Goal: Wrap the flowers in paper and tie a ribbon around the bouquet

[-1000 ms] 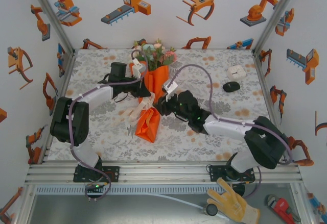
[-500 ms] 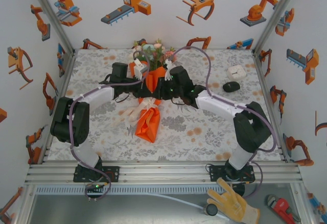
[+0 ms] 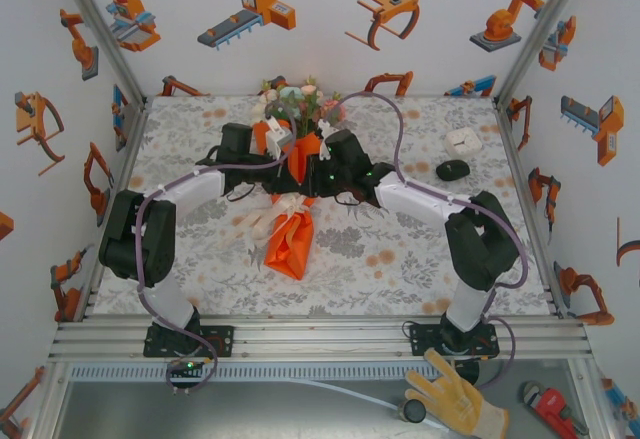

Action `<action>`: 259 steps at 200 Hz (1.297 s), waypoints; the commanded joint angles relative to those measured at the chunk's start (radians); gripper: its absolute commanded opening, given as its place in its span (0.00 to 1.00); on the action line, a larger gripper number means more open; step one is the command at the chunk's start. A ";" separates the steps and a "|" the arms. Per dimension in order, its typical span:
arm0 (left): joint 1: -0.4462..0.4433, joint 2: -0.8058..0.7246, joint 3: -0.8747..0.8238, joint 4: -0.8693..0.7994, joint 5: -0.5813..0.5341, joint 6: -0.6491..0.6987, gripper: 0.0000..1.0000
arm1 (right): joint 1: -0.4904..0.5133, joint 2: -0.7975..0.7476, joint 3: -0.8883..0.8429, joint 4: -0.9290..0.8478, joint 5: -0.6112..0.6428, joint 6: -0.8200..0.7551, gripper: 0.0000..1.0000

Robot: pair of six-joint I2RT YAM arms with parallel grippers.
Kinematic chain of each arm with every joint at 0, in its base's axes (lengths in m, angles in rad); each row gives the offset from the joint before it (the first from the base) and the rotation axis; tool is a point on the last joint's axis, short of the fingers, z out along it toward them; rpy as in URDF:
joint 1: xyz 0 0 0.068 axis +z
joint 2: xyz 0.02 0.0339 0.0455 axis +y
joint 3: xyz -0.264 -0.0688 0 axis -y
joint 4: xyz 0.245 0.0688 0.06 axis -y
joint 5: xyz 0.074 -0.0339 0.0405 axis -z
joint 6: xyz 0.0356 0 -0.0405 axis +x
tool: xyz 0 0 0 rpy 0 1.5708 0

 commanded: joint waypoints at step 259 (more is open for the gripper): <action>0.040 -0.789 -0.601 -0.372 -0.723 -1.027 0.42 | 0.000 -0.073 -0.176 0.274 0.033 0.019 0.00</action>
